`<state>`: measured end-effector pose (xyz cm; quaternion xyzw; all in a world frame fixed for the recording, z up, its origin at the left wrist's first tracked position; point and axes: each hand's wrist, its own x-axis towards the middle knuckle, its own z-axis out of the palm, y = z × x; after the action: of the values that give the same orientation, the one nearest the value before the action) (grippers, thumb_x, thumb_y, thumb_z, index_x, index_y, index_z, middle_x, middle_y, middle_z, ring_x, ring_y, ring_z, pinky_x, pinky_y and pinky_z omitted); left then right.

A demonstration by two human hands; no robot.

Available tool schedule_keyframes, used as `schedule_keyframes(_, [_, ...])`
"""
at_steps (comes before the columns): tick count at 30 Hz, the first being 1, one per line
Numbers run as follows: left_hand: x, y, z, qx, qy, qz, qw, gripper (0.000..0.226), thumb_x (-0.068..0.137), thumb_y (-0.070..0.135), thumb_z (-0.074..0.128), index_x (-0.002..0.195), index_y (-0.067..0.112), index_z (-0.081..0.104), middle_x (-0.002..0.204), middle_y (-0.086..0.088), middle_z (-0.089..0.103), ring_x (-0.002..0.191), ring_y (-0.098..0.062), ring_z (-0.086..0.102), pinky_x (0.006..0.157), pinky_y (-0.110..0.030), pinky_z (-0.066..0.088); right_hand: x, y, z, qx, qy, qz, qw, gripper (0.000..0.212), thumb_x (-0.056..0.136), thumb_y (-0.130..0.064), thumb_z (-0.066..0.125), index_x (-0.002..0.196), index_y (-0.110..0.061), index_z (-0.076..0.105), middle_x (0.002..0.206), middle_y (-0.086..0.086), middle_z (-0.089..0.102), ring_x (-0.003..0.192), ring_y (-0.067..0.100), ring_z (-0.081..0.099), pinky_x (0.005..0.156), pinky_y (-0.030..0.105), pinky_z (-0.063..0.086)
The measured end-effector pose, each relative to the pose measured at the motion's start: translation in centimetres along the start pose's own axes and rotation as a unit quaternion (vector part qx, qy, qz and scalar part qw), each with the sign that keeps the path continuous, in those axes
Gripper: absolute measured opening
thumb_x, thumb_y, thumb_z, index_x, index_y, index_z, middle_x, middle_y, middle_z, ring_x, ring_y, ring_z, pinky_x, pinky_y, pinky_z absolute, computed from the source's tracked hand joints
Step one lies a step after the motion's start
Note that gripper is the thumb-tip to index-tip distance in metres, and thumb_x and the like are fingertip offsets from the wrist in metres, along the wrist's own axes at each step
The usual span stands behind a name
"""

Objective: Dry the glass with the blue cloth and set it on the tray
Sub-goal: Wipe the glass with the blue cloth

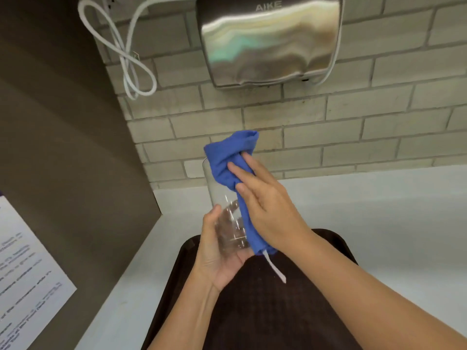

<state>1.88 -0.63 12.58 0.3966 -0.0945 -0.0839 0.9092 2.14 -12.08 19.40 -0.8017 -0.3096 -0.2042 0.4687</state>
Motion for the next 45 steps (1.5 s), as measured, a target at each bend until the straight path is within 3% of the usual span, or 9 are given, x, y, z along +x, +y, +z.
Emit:
schedule_keyframes(5, [0.0, 0.7, -0.3, 0.033, 0.003, -0.02, 0.999, 0.059, 0.056, 0.058, 0.064, 0.096, 0.016, 0.073, 0.093, -0.01, 0.075, 0.086, -0.025, 0.07, 0.075, -0.041, 0.057, 0.3, 1.2, 1.1, 0.152, 0.074, 0.106, 0.98, 0.038, 0.096, -0.019, 0.033, 0.134, -0.019, 0.034, 0.146, 0.001, 0.034, 0.134, 0.008, 0.028, 0.1, 0.003, 0.018])
schedule_keyframes(9, [-0.2, 0.9, -0.7, 0.069, 0.009, -0.002, 0.998, 0.066, 0.049, 0.065, 0.072, 0.093, 0.016, 0.074, 0.085, -0.005, 0.076, 0.079, -0.018, 0.071, 0.066, -0.03, 0.058, -5.1, 0.2, 2.8, 0.135, 0.056, 0.051, 0.988, 0.039, 0.094, -0.032, 0.031, 0.131, -0.041, 0.021, 0.146, -0.02, 0.017, 0.124, -0.025, 0.014, 0.095, -0.007, 0.014])
schedule_keyframes(12, [-0.2, 0.8, -0.8, 0.075, 0.014, 0.014, 0.997, 0.064, 0.053, 0.064, 0.069, 0.095, 0.016, 0.073, 0.086, -0.005, 0.076, 0.081, -0.019, 0.071, 0.066, -0.029, 0.058, -6.7, -0.5, 3.0, 0.063, 0.028, 0.002, 0.998, 0.045, 0.092, -0.029, 0.032, 0.129, -0.045, 0.01, 0.147, -0.02, 0.003, 0.124, -0.028, 0.006, 0.092, -0.009, 0.014])
schedule_keyframes(16, [-0.2, 0.9, 0.0, 0.043, 0.007, 0.013, 0.999, 0.051, 0.071, 0.058, 0.058, 0.105, 0.022, 0.069, 0.098, -0.002, 0.075, 0.093, -0.016, 0.069, 0.071, -0.029, 0.056, -3.0, -1.1, 2.0, -0.047, 0.038, -0.046, 0.997, 0.049, 0.093, -0.034, 0.032, 0.135, -0.037, 0.007, 0.15, -0.016, 0.002, 0.137, -0.005, 0.006, 0.104, 0.005, 0.015])
schedule_keyframes(20, [0.1, 1.2, 0.5, 0.028, 0.017, -0.032, 0.999, 0.063, 0.054, 0.061, 0.069, 0.101, 0.019, 0.071, 0.099, -0.009, 0.074, 0.091, -0.026, 0.07, 0.07, -0.041, 0.056, 1.7, -0.6, 0.8, 0.009, 0.035, 0.036, 0.999, 0.046, 0.094, -0.027, 0.039, 0.138, -0.023, 0.025, 0.155, -0.003, 0.009, 0.138, 0.008, 0.013, 0.098, 0.011, 0.01])
schedule_keyframes(24, [-0.2, 1.0, 0.0, 0.06, 0.018, -0.017, 0.998, 0.071, 0.045, 0.058, 0.08, 0.102, 0.016, 0.071, 0.097, -0.01, 0.074, 0.089, -0.025, 0.07, 0.067, -0.038, 0.057, 0.3, -0.2, 1.3, 0.036, 0.036, 0.027, 0.998, 0.046, 0.095, -0.022, 0.038, 0.138, -0.026, 0.022, 0.153, -0.006, 0.01, 0.128, -0.009, 0.01, 0.088, -0.012, 0.006])
schedule_keyframes(29, [-0.4, 0.7, -1.0, 0.082, 0.061, 0.019, 0.995, 0.034, 0.064, 0.048, 0.063, 0.077, 0.02, 0.076, 0.07, -0.002, 0.075, 0.066, -0.015, 0.07, 0.056, -0.027, 0.057, -6.2, 0.1, 2.9, 0.038, -0.051, -0.004, 0.998, 0.053, 0.094, -0.019, 0.036, 0.126, -0.045, 0.003, 0.138, -0.03, -0.006, 0.114, -0.036, -0.001, 0.091, -0.011, 0.008])
schedule_keyframes(38, [0.7, 1.7, 1.5, 0.13, -0.005, 0.003, 0.992, 0.03, 0.061, 0.051, 0.069, 0.08, 0.029, 0.075, 0.078, 0.002, 0.077, 0.073, -0.014, 0.072, 0.064, -0.031, 0.059, 0.8, 1.4, -0.2, 0.126, 0.053, 0.068, 0.988, 0.04, 0.095, -0.016, 0.038, 0.135, -0.014, 0.033, 0.149, 0.005, 0.027, 0.138, 0.011, 0.02, 0.102, 0.002, 0.015])
schedule_keyframes(45, [0.9, 0.3, 2.4, 0.114, -0.007, 0.017, 0.993, 0.02, 0.074, 0.033, 0.062, 0.087, 0.021, 0.07, 0.077, 0.002, 0.074, 0.07, -0.014, 0.07, 0.064, -0.027, 0.058, -3.3, 1.7, -0.6, 0.145, 0.062, 0.092, 0.983, 0.049, 0.093, -0.023, 0.043, 0.138, -0.02, 0.026, 0.146, -0.007, 0.026, 0.126, -0.009, 0.024, 0.092, -0.006, 0.024])
